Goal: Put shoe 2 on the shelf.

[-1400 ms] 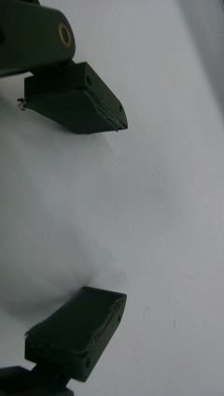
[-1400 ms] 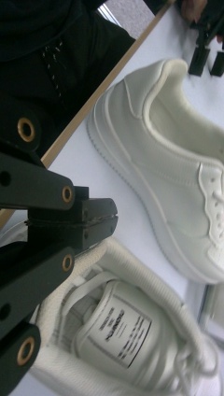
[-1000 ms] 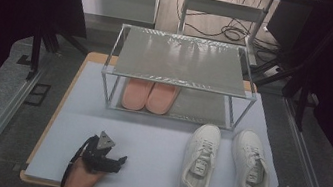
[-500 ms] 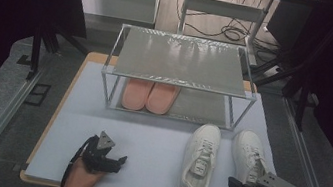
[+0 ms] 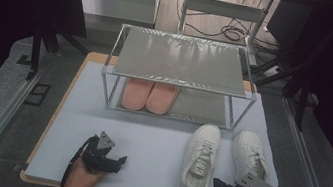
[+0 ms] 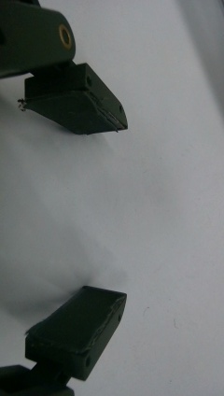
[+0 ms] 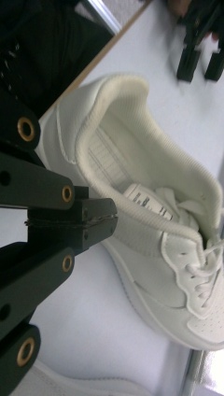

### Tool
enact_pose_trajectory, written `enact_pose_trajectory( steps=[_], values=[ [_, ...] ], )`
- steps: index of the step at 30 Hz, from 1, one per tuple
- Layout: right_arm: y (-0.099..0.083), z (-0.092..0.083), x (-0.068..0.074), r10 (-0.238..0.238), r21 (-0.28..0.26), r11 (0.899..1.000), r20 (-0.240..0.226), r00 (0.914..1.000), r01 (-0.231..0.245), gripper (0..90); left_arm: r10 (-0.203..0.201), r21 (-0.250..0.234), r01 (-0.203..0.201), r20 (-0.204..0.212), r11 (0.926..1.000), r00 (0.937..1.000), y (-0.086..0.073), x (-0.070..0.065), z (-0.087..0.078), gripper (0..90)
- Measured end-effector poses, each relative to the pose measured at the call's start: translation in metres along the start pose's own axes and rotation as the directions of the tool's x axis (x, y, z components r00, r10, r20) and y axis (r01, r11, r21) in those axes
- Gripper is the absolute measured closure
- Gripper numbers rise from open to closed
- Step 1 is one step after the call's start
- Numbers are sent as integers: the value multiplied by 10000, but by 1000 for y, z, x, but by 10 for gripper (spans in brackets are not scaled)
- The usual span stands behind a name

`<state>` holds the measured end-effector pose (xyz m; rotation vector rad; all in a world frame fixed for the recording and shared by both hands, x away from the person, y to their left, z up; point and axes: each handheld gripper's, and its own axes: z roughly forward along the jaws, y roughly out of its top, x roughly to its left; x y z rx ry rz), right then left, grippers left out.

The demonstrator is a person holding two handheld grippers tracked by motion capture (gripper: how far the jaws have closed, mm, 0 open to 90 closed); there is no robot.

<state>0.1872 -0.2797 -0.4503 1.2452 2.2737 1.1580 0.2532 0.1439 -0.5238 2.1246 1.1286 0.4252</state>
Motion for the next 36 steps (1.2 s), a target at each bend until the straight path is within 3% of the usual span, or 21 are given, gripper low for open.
enact_pose_trajectory(
  steps=[5, 23, 28, 31, 32, 36],
  values=[
    [-3, 8, 1, -11, 182, 9998, 461, 9989, 3, 898, 1, 0, -1, 0, 10000, 10000, 0, 0, 0, 154],
    [-5, 17, -1, 215, 100, 9997, 327, 9992, -218, 886, 10, 7, -10, 4, 10000, 10000, 0, 0, 0, 155],
    [0, 7, -2, 291, -233, 9993, 442, 9986, -281, 813, 8, 7, -8, 3, 10000, 10000, 0, 0, 0, 155],
    [5, 4, 1, 274, -351, 9990, 390, 9989, -261, 720, 12, 8, -12, 2, 10000, 10000, 0, 0, 0, 155],
    [8, 6, 2, 322, -286, 9991, 300, 9990, -314, 630, 14, 6, -14, 0, 10000, 10000, 0, 0, 0, 156],
    [13, 16, 4, 597, -278, 9979, 343, 9976, -587, 536, 19, 1, -19, 1, 10000, 10000, 0, 0, 0, 157]
  ],
)
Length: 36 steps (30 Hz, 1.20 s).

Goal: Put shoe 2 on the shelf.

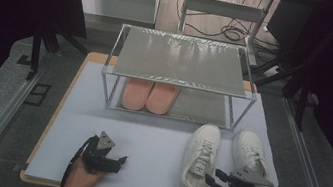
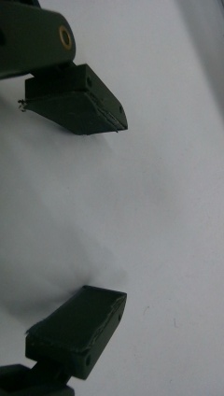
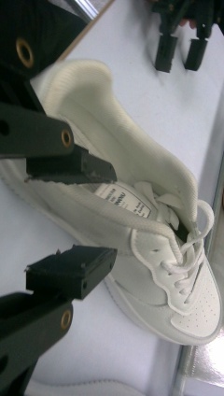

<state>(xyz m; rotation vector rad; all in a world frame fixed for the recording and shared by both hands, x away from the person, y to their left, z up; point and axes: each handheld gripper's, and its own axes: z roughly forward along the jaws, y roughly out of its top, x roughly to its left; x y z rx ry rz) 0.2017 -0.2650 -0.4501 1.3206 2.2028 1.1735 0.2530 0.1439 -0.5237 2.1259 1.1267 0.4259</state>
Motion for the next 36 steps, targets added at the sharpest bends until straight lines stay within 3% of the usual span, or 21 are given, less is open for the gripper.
enact_pose_trajectory(
  steps=[4, 10, 15, 26, 36],
  values=[
    [2, 7, -2, 294, 53, 9996, 151, 9995, -295, 513, -1, -2, 1, 2, 10000, 10000, 0, 0, 0, 158],
    [5, 18, -2, 351, 163, 9992, 403, 9986, -358, 509, 1, -4, -1, 6, 10000, 10000, 0, 0, 0, 158],
    [5, 18, -1, 456, 177, 9988, 563, 9974, -466, 582, 2, -5, -2, 8, 10000, 10000, 0, 0, 0, 159],
    [6, 17, -3, 633, 339, 9973, 360, 9973, -645, 724, 1, -6, -1, 11, 10000, 10000, 0, 0, 0, 160],
    [10, 22, 6, 41, 444, 9990, -24, 10000, -40, 817, 1, -9, -1, 12, 10000, 10000, 0, 0, 0, 161]
  ],
)
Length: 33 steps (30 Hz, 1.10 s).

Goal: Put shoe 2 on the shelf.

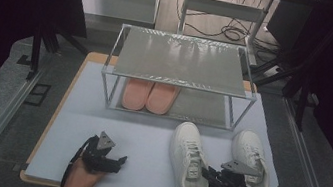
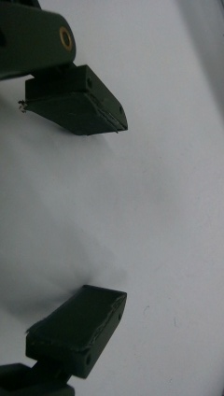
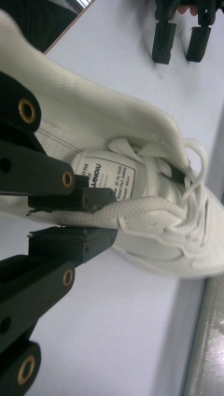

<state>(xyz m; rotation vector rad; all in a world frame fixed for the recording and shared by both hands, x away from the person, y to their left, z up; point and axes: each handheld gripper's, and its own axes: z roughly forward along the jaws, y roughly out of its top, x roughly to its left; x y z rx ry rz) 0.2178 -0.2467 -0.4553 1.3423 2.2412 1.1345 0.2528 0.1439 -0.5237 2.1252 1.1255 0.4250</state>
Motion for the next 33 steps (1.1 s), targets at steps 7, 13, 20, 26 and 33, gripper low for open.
enact_pose_trajectory(
  steps=[7, 13, 20, 26, 33],
  values=[
    [5, 5, 2, -341, 63, 9994, -254, 9991, 343, 825, 2, 2, -2, 1, 10000, 10000, 0, 0, 0, 161],
    [5, 5, -2, -283, 65, 9996, -614, 9977, 288, 733, 1, 2, -1, -2, 10000, 10000, 0, 0, 0, 161],
    [6, -9, -1, -380, -96, 9993, -823, 9959, 374, 745, -2, 0, 2, 1, 10000, 10000, 0, 0, 0, 161],
    [3, -20, 0, -265, -135, 9996, -1173, 9927, 251, 893, 7, 7, -7, 1, 10000, 10000, 0, 0, 0, 161],
    [0, -15, 6, -537, 398, 9974, -1396, 9887, 598, 899, 17, 6, -17, -6, 10000, 10000, 0, 0, 0, 162]
  ],
)
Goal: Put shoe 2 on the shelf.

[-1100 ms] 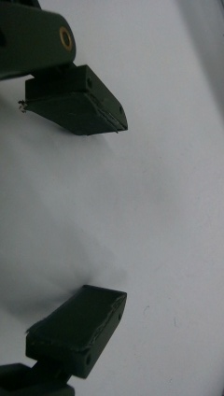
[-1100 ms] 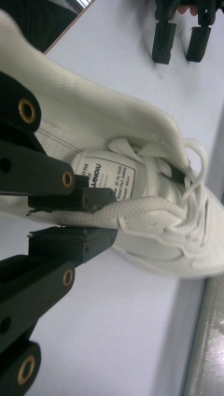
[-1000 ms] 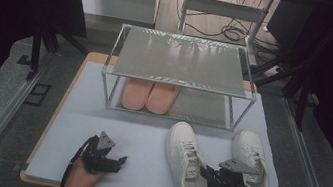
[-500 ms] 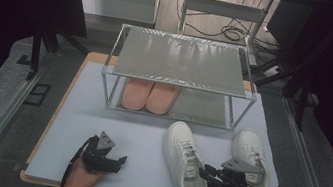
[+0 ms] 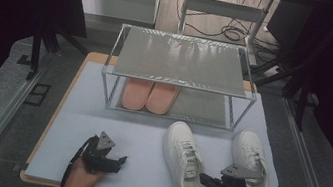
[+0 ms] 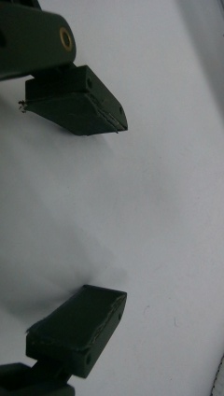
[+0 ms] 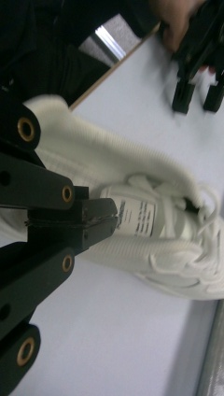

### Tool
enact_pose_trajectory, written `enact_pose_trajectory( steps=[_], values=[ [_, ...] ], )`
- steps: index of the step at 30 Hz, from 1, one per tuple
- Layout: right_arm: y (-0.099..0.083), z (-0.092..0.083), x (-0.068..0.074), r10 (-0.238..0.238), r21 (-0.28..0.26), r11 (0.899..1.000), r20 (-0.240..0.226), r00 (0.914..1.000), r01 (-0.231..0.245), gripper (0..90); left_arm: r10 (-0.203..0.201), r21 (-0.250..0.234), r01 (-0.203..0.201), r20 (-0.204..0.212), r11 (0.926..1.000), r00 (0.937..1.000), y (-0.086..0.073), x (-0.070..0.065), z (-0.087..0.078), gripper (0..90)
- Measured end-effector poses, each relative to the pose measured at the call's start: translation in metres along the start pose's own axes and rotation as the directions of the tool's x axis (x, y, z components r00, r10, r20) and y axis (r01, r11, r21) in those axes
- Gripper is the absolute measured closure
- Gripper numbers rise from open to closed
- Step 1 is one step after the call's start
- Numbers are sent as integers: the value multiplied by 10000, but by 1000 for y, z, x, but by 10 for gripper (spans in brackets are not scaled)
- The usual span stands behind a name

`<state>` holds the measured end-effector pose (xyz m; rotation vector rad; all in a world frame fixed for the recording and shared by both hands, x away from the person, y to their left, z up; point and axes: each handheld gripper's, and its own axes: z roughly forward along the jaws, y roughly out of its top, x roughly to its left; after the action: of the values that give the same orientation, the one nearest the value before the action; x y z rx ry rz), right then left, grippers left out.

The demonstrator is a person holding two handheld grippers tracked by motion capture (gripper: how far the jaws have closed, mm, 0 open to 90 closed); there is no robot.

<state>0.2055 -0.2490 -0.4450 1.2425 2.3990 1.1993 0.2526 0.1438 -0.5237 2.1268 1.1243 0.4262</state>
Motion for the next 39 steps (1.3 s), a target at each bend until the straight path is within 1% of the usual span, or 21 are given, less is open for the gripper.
enact_pose_trajectory(
  steps=[1, 2, 4, 7, 12, 14, 18, 20, 21, 24, 27, 29, 33, 34, 35, 37, 38, 39],
  values=[
    [0, 1, -1, 26, 36, 10000, 44, 10000, -26, 900, -7, -8, 7, -1, 10000, 10000, 0, 0, 0, 163],
    [0, 2, -5, 189, -8, 9998, -139, 9997, -189, 900, -12, -11, 12, 1, 10000, 10000, 0, 0, 0, 163],
    [0, 2, -7, 159, -4, 9999, -107, 9998, -159, 900, -11, -10, 11, 1, 10000, 10000, 0, 0, 0, 163],
    [3, 1, -11, 137, 67, 9999, 104, 9999, -138, 900, 0, -17, 0, 0, 10000, 10000, 0, 0, 0, 164],
    [8, 1, -26, 254, 169, 9995, 450, 9987, -262, 900, -1, -18, 1, 4, 10000, 10000, 0, 0, 0, 166],
    [11, 0, -30, 230, 243, 9994, 599, 9979, -245, 900, -2, -20, 3, 5, 10000, 10000, 0, 0, 0, 166],
    [13, 0, -36, 188, 320, 9992, 901, 9958, -218, 900, -4, -18, 4, 7, 10000, 10000, 0, 0, 0, 166],
    [14, 0, -36, 110, 362, 9992, 871, 9961, -142, 896, -10, -17, 10, 12, 10000, 10000, 0, 0, 0, 166],
    [14, -1, -34, 66, 410, 9991, 870, 9962, -102, 876, -9, -15, 9, 14, 10000, 10000, 0, 0, 0, 165],
    [17, -4, -33, -21, 428, 9991, 625, 9980, -6, 824, -8, -18, 8, 11, 10000, 10000, 0, 0, 0, 166],
    [23, -10, -33, -245, 446, 9988, 677, 9974, 215, 800, -5, -18, 5, 13, 10000, 10000, 0, 0, 0, 166],
    [27, -13, -35, -386, 612, 9975, 670, 9970, 346, 762, -3, -18, 3, 13, 10000, 10000, 0, 0, 0, 166],
    [33, -12, -37, -751, 1266, 9898, 769, 9942, 649, 689, -5, -22, 5, 13, 10000, 10000, 0, 0, 0, 166],
    [36, -9, -39, -913, 1676, 9828, 783, 9927, 771, 668, -2, -20, 2, 13, 10000, 10000, 0, 0, 0, 166],
    [36, -9, -39, -913, 1676, 9828, 783, 9927, 771, 668, -3, -22, 3, 13, 10000, 10000, 0, 0, 0, 166],
    [38, -6, -41, -1083, 2153, 9722, 644, 9920, 921, 654, -1, -17, 1, 11, 10000, 10000, 0, 0, 0, 166],
    [39, -6, -42, -1134, 2288, 9686, 607, 9917, 967, 646, -5, -21, 5, 14, 10000, 10000, 0, 0, 0, 166],
    [41, -4, -42, -1217, 2497, 9628, 585, 9908, 1035, 624, -6, -21, 6, 16, 10000, 10000, 0, 0, 0, 166]
  ],
)
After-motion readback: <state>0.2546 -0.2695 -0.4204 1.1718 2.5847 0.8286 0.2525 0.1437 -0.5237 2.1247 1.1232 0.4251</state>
